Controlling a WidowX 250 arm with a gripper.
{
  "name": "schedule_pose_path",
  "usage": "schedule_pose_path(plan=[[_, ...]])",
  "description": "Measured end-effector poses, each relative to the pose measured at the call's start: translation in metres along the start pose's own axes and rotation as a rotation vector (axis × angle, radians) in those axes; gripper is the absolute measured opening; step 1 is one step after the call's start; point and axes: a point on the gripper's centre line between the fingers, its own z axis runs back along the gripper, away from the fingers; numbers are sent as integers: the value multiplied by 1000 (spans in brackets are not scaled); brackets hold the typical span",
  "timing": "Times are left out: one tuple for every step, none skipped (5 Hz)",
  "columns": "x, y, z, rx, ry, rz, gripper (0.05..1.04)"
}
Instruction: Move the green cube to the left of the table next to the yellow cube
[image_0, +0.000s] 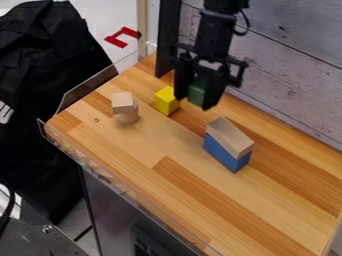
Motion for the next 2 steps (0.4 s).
schedule_pose_path(plan=[[14,13,-2,29,15,12,574],[22,17,-13,47,48,-1,574]])
